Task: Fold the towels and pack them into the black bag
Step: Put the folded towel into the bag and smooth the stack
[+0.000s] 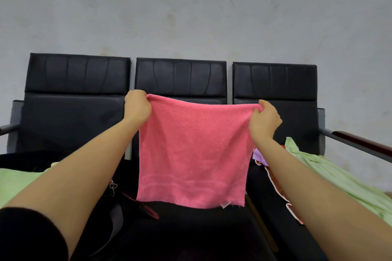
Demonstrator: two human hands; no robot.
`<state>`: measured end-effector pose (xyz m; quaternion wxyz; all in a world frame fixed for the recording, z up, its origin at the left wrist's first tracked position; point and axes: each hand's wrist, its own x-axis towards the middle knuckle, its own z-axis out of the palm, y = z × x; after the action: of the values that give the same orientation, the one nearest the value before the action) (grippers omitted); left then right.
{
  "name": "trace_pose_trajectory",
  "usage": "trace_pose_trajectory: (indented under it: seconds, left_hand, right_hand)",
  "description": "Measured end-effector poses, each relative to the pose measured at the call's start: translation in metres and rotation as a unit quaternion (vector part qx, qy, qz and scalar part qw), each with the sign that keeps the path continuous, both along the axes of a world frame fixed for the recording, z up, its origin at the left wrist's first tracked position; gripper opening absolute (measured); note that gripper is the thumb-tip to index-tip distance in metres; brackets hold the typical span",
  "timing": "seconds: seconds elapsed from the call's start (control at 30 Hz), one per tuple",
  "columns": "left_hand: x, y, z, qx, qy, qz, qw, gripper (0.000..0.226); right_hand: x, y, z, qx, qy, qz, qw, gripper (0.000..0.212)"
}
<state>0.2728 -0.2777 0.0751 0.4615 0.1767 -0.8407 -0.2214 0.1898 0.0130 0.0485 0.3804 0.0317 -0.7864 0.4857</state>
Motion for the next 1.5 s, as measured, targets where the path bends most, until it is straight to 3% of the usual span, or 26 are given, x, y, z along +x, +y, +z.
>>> trace_pose_trajectory:
  seconds: [0.13,0.27,0.4,0.6,0.87,0.97,1.1,1.23,1.37,1.5]
  left_hand:
    - [0.0,-0.002,-0.005,-0.013,-0.03,0.022,0.999,0.032]
    - [0.005,-0.002,-0.013,-0.014,-0.063,0.056,0.996,0.02]
    - [0.008,-0.004,-0.017,-0.048,-0.087,0.108,0.989,0.025]
    - [0.016,-0.005,-0.017,-0.09,-0.089,0.158,0.979,0.025]
    - [0.024,-0.003,-0.024,-0.107,-0.114,0.165,0.974,0.021]
    - [0.025,0.0,-0.029,-0.065,-0.107,0.133,0.983,0.015]
    - [0.022,0.009,-0.049,-0.001,-0.149,0.099,0.984,0.031]
    - [0.009,0.011,-0.076,0.141,-0.148,0.046,0.978,0.041]
    - [-0.005,0.007,-0.102,0.323,-0.102,-0.09,0.937,0.056]
    - [-0.025,0.002,-0.124,0.403,-0.09,-0.124,0.902,0.047]
  right_hand:
    - [-0.006,-0.001,-0.006,0.095,-0.013,-0.04,0.995,0.037]
    - [-0.007,-0.003,-0.012,0.144,-0.011,-0.075,0.987,0.027]
    - [-0.003,-0.006,-0.011,0.183,0.003,-0.099,0.978,0.02]
    - [0.003,-0.012,-0.007,0.17,-0.009,-0.016,0.985,0.026]
    - [0.007,-0.011,-0.011,0.142,-0.018,0.007,0.99,0.021]
    - [0.005,-0.01,-0.013,0.098,-0.059,0.028,0.993,0.022]
    - [-0.001,-0.011,-0.029,0.121,-0.15,0.019,0.981,0.026]
    - [-0.019,-0.015,-0.058,0.083,-0.171,0.063,0.98,0.031]
    - [-0.035,-0.015,-0.083,-0.019,-0.184,0.194,0.963,0.031]
    - [-0.046,-0.017,-0.097,-0.117,-0.242,0.253,0.929,0.026]
